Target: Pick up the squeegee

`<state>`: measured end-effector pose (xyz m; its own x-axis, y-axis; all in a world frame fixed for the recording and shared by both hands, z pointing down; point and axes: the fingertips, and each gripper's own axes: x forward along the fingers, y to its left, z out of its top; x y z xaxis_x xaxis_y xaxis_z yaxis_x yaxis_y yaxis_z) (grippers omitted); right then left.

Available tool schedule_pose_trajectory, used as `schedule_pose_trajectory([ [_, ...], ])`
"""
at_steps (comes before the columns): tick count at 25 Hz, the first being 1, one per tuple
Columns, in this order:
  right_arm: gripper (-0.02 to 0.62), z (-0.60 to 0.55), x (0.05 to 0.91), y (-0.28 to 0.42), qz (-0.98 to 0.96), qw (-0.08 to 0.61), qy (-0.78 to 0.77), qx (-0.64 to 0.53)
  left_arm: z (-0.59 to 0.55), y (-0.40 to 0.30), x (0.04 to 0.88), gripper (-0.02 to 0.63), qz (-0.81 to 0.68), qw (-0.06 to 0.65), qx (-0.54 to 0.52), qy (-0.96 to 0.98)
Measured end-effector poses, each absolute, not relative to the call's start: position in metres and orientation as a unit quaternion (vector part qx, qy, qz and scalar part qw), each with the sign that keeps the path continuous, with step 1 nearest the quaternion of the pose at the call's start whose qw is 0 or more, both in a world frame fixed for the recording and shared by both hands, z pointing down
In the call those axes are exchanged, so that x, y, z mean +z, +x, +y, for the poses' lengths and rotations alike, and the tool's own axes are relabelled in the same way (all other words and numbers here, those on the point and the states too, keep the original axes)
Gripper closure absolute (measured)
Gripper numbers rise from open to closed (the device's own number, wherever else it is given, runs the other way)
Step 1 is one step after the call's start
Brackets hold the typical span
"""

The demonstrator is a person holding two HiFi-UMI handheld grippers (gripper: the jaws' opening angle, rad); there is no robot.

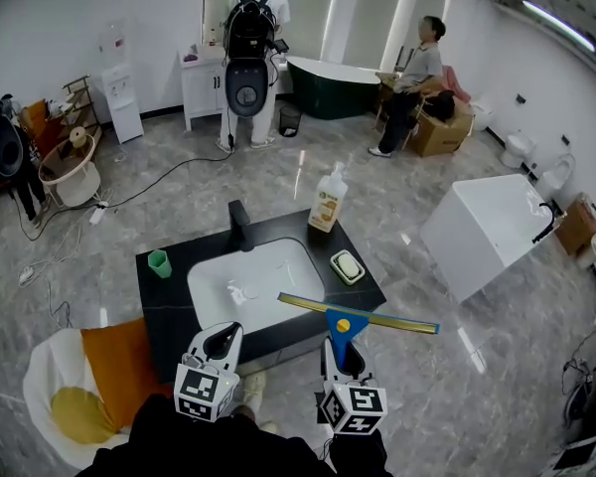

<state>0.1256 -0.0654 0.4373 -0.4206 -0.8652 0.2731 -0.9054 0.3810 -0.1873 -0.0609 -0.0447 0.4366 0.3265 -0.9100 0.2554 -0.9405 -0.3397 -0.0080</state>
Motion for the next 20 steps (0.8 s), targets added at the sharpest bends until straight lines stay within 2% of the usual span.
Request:
schedule_pose_trajectory([
  [20,0.453,-0.009,0.436,0.137,-0.835,0.06,0.525,0.152,0.011,-0.043,0.425,0.581,-0.569,0.057,0.103,0.814],
])
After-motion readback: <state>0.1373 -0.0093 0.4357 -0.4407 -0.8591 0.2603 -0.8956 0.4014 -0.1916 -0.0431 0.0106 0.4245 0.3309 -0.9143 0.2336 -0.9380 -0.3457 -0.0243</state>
